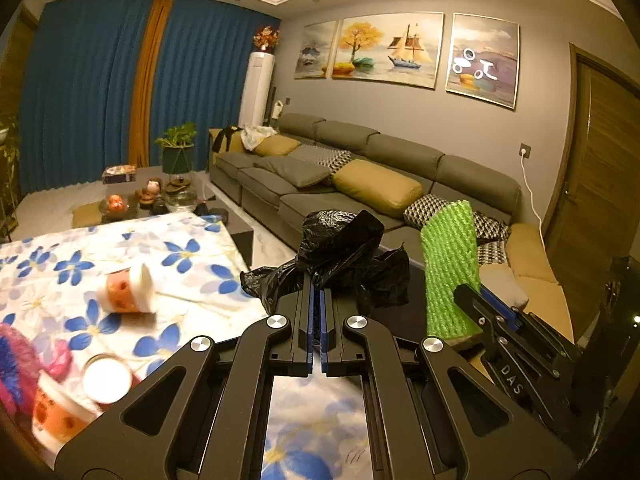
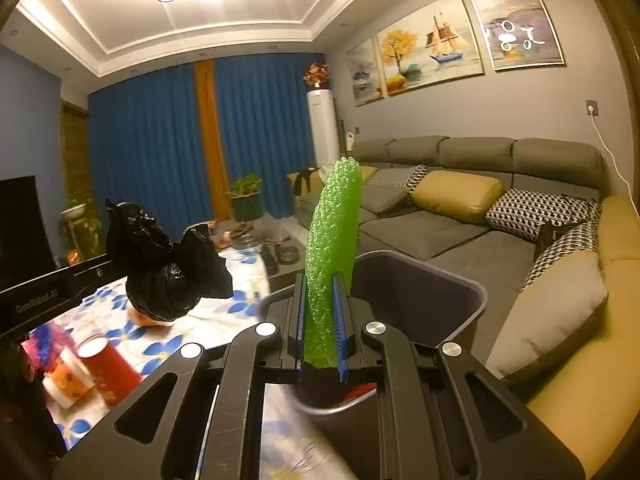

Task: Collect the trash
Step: 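Carry the black bag and green sleeve to the grey bin and open both tools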

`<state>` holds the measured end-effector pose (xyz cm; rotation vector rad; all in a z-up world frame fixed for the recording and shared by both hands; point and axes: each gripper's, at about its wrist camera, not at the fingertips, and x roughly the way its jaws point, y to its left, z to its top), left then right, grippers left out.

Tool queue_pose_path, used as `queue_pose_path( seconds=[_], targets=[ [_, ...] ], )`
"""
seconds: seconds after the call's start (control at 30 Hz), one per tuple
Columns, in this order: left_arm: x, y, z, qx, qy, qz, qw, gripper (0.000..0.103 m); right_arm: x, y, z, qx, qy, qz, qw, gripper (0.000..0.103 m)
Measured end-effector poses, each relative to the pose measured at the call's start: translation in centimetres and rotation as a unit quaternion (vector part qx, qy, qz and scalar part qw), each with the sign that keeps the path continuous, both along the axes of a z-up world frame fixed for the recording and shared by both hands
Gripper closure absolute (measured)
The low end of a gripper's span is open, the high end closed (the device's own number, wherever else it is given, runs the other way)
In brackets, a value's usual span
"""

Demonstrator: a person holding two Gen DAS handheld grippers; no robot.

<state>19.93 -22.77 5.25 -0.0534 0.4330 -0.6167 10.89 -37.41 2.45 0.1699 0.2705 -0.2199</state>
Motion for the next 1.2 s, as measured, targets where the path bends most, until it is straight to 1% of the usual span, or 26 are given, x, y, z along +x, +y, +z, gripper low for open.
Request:
queue_pose_path(
  seconds=[0.17, 0.4, 0.67, 1.03, 1.2],
  targets=[
    [1.8, -2.8, -0.8, 0.011, 0.003, -0.012, 0.9999, 0.102, 1.1, -1.5, -0.4, 0.001, 0.007, -0.014, 1.000, 0.090],
    [3.6, -5.8, -2.5, 0.024, 0.023, -0.025, 0.9991, 0.102, 2.4, -2.6, -1.2, 0.005, 0.021, -0.022, 1.000, 0.090],
    [4.8, -7.3, -3.6, 0.033, 0.035, -0.029, 0.9985, 0.102, 3.3, -3.6, -2.0, 0.010, 0.035, -0.029, 0.999, 0.089],
    [5.7, -9.1, -4.1, 0.038, 0.048, -0.047, 0.9970, 0.102, 4.2, -4.0, -2.3, 0.010, 0.043, -0.034, 0.998, 0.088],
    [6.2, -9.4, -4.6, 0.044, 0.056, -0.048, 0.9963, 0.102, 4.4, -3.9, -2.5, 0.015, 0.045, -0.035, 0.998, 0.088]
  ],
)
